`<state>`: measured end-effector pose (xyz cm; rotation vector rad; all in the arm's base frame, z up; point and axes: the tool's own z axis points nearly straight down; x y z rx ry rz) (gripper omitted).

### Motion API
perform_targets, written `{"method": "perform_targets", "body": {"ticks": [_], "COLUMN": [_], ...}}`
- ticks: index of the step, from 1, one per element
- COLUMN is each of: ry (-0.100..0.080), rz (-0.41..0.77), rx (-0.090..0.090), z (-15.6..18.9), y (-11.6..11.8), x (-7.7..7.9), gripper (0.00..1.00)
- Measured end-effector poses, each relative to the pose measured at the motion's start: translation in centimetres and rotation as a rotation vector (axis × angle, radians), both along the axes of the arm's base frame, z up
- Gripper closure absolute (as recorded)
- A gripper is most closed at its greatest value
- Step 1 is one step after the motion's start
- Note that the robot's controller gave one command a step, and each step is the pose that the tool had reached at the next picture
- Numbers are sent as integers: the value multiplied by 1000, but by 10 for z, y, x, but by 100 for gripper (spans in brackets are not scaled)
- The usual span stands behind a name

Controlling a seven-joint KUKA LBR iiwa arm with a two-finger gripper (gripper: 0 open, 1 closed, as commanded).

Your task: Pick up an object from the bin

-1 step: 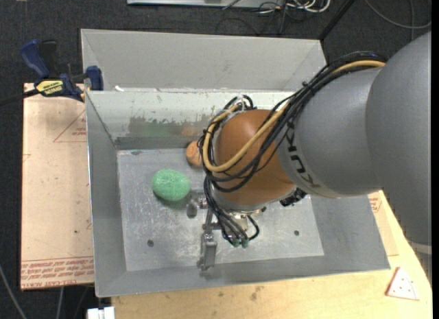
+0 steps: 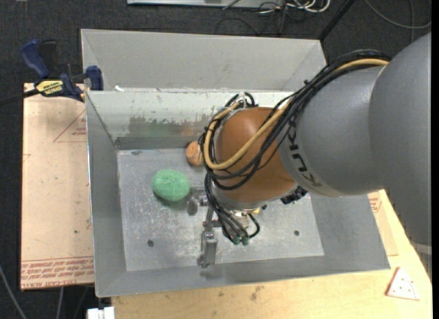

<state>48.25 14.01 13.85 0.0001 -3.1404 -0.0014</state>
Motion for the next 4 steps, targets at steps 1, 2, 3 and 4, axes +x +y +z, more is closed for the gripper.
{"method": "perform_targets", "body": {"ticks": [1, 2, 3, 4], "ry": [-1, -4, -2, -2], "rz": [-39, -79, -90, -58], "rx": [-1, 4, 1, -6], "z": [14, 3, -1, 18], "y": [48, 66, 16, -2], "x": [36, 45, 65, 78], "gripper": [0, 0, 0, 0]}}
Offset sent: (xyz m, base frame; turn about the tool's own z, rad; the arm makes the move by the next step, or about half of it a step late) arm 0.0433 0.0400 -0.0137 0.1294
